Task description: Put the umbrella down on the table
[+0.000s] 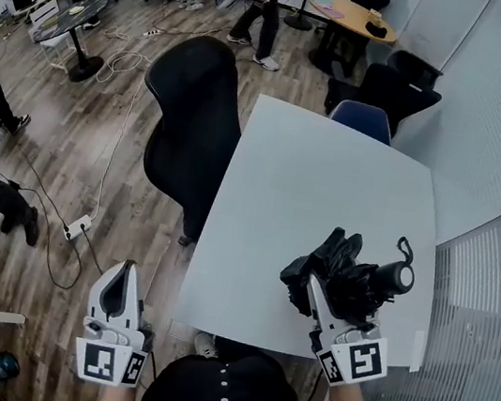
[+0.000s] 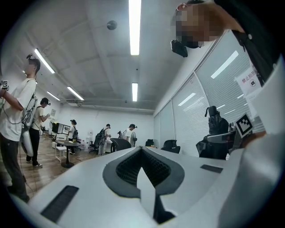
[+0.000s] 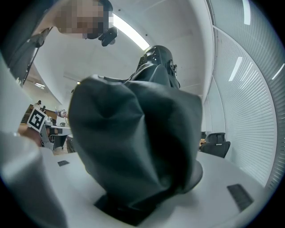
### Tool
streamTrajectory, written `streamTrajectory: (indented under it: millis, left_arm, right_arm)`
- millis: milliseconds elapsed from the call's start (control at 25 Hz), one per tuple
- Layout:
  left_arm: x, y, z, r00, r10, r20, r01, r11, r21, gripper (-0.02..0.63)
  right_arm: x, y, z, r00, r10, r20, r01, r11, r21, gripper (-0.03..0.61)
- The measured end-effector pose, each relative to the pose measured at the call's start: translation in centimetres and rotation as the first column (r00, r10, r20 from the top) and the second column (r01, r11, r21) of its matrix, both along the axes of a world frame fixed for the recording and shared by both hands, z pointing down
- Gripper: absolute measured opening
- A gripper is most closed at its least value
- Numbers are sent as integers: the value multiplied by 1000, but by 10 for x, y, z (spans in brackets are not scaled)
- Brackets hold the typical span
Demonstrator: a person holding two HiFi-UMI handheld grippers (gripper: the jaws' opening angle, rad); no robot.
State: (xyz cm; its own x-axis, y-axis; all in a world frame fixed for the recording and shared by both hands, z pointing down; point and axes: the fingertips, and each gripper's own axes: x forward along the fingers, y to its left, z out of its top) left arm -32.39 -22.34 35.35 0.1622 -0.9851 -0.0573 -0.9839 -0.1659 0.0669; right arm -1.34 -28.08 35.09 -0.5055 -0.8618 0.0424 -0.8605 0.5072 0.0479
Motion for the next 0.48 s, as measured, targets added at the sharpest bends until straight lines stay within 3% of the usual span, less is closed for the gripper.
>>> streamTrajectory:
  millis: [280, 480]
  left_arm:
    - [6, -29, 2, 1000, -24, 18, 25, 999, -25, 11]
    - [10, -41, 15, 999, -30, 21, 32, 997, -64, 11]
  right_arm:
    - [1, -44, 18, 999, -33, -36, 33, 999, -8, 291]
    - [-7, -72, 44, 991, -62, -117, 60, 998, -24, 291]
